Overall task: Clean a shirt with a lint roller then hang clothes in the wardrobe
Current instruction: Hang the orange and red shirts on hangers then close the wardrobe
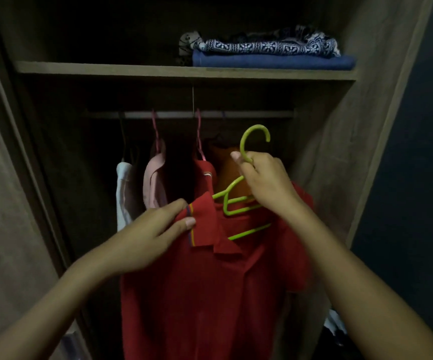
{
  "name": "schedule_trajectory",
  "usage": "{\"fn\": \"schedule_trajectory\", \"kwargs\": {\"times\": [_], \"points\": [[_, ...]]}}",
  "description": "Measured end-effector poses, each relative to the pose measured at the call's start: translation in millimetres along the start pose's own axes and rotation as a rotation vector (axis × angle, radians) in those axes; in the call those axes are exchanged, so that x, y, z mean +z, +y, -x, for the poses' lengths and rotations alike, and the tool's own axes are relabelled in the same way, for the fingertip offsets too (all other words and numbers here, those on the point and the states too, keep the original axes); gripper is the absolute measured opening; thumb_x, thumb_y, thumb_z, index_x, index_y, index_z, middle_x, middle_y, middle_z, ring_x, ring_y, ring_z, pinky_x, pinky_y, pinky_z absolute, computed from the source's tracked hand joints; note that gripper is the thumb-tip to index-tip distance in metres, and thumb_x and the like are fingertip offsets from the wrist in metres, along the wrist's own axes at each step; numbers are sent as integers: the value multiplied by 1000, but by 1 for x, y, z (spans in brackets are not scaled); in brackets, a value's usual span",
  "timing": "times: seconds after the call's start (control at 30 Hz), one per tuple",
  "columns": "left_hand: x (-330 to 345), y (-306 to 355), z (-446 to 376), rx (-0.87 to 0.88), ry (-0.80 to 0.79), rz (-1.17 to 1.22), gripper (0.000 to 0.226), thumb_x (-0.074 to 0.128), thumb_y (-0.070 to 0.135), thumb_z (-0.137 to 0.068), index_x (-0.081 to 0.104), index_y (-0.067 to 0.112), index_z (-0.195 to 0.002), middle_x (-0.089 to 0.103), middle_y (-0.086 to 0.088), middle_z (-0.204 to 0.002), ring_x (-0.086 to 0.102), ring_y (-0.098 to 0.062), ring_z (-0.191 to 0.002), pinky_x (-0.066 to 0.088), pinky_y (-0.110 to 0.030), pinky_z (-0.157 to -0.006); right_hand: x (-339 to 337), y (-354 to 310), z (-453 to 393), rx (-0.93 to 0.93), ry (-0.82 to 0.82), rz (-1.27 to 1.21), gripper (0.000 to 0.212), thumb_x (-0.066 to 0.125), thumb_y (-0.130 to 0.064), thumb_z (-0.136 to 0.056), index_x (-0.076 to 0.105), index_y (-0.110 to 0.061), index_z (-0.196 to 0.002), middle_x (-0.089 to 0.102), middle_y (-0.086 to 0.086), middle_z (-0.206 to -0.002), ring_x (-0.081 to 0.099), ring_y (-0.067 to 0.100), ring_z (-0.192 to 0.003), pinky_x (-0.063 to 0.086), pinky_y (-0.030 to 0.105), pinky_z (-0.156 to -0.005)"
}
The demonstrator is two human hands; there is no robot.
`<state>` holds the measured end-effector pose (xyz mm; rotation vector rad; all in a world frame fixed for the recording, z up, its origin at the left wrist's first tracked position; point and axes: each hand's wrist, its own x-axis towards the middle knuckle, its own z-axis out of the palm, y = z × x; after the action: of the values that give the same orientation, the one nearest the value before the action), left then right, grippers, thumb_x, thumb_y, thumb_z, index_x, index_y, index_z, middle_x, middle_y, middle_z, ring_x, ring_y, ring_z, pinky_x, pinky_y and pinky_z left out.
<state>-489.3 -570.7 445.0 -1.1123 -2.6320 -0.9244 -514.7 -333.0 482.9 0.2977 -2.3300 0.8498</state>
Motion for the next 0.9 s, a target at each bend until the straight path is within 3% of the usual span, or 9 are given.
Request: {"fn": "schedule_trajectory", "kwargs": {"times": [0.1, 0.2, 0.3, 0.43, 0.57, 0.63, 0.73, 0.83, 0.9], "points": [[18, 3, -7, 11, 100, 105, 29, 38, 43, -99, 49, 18, -90, 59, -3, -81, 59, -17, -78, 48, -46, -77, 9, 1, 16, 83, 231, -98, 33, 66, -50, -82, 58, -20, -92, 56, -7, -85, 52, 3, -75, 37, 14, -66], [35, 8, -15, 16, 130, 152, 31, 39, 45, -97, 49, 17, -91, 59, -4, -81, 59, -17, -77, 47, -48, -78, 26, 4, 52, 28, 471, -71, 33, 64, -48, -82, 59, -19, -98, 53, -7, -100, 53, 7, -94, 43, 21, -85], [57, 14, -28, 26, 187, 177, 29, 39, 46, -93, 48, 19, -88, 58, 0, -78, 58, -10, -74, 46, -46, -77, 33, 14, 80, 123, 364, -142, 24, 59, -46, -88, 67, -25, -80, 59, -13, -97, 58, 4, -95, 48, 27, -86], [89, 21, -58, -73, 274, 225, 19, 47, 30, -99, 49, 18, -84, 55, 5, -73, 54, -12, -72, 42, -38, -76, 15, 27, 77, 278, 173, -275, 13, 61, -37, -90, 72, -32, -86, 62, -18, -98, 59, 0, -101, 41, 10, -87], [113, 32, -81, -173, 317, 362, 17, 48, 26, -98, 51, 18, -84, 53, 9, -68, 50, -8, -66, 39, -33, -69, 9, 42, 77, 425, 25, -406, 18, 57, -36, -93, 73, -35, -84, 72, -21, -88, 64, -7, -94, 48, 25, -93], [124, 39, -85, -174, 299, 455, 17, 45, 28, -99, 57, 17, -92, 62, 9, -79, 57, -1, -74, 42, -28, -73, 11, 46, 82, 479, -24, -586, 20, 55, -32, -95, 71, -36, -83, 72, -25, -88, 64, -11, -92, 48, 20, -90], [141, 47, -88, -126, 228, 548, 25, 40, 30, -101, 59, 22, -114, 66, 9, -109, 59, 0, -104, 43, -22, -92, 11, 52, 83, 541, 22, -706, 21, 52, -30, -97, 72, -25, -91, 75, -13, -92, 67, -4, -93, 49, 11, -79], [151, 42, -97, -98, 103, 651, 30, 42, 25, -100, 58, 23, -126, 59, 11, -118, 52, 0, -116, 36, -19, -101, 20, 68, 77, 608, 116, -675, 45, 54, -48, -86, 65, -16, -115, 70, 6, -113, 64, 16, -110, 49, 35, -99], [152, 34, -105, -84, -57, 699, 32, 46, 19, -88, 61, 28, -114, 55, 9, -109, 52, 0, -109, 36, -16, -96, 28, 81, 76, 662, 207, -642, 46, 53, -46, -81, 63, -16, -114, 69, 8, -109, 64, 21, -106, 49, 40, -97]]}}
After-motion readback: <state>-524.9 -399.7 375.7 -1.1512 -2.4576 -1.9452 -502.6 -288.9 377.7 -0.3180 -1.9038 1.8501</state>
